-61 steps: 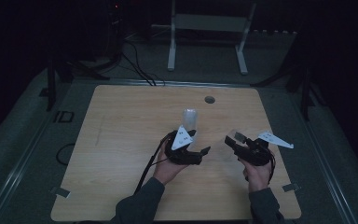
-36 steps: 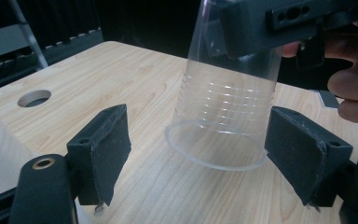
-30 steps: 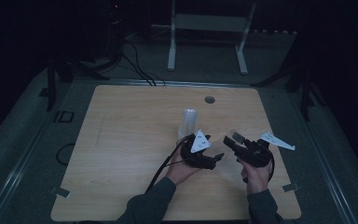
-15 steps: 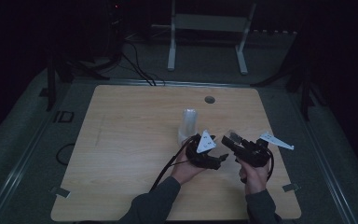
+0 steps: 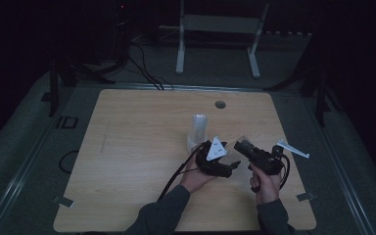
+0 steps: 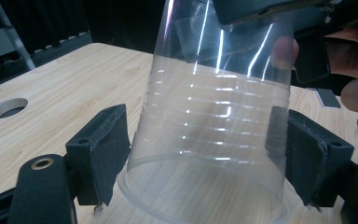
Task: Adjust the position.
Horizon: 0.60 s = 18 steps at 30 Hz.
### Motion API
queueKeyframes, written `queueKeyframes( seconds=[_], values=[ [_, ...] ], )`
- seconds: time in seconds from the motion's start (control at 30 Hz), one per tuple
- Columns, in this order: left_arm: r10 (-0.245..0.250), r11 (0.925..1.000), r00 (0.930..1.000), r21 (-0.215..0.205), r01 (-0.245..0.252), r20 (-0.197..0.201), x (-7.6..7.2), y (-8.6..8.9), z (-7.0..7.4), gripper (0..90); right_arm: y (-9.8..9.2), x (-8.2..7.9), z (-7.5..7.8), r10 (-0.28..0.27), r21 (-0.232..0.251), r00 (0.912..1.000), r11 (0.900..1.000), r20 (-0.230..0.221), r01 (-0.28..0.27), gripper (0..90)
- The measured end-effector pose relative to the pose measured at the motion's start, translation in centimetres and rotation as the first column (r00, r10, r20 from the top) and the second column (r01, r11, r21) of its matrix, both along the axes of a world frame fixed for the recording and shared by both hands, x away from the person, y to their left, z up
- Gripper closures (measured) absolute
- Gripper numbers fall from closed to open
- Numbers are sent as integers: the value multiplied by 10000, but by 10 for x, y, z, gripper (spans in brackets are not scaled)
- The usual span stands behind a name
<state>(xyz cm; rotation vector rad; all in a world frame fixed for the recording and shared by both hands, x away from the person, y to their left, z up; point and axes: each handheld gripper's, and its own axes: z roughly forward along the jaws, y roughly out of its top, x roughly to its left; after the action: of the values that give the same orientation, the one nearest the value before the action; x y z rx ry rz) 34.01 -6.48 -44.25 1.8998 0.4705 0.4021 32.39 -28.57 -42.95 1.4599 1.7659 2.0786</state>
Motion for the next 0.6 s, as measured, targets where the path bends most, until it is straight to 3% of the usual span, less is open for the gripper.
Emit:
queueKeyframes(
  seconds=[0.23,0.6],
  values=[
    [-11,10000,10000,56,11,15,0,0,0,215,-4,1,-4,40,516,9998,9987,-203,-30,415],
    [-87,9999,10000,147,87,29,-2,-1,0,244,-5,2,-4,12,456,9997,9990,-261,-1,382]
  ],
)
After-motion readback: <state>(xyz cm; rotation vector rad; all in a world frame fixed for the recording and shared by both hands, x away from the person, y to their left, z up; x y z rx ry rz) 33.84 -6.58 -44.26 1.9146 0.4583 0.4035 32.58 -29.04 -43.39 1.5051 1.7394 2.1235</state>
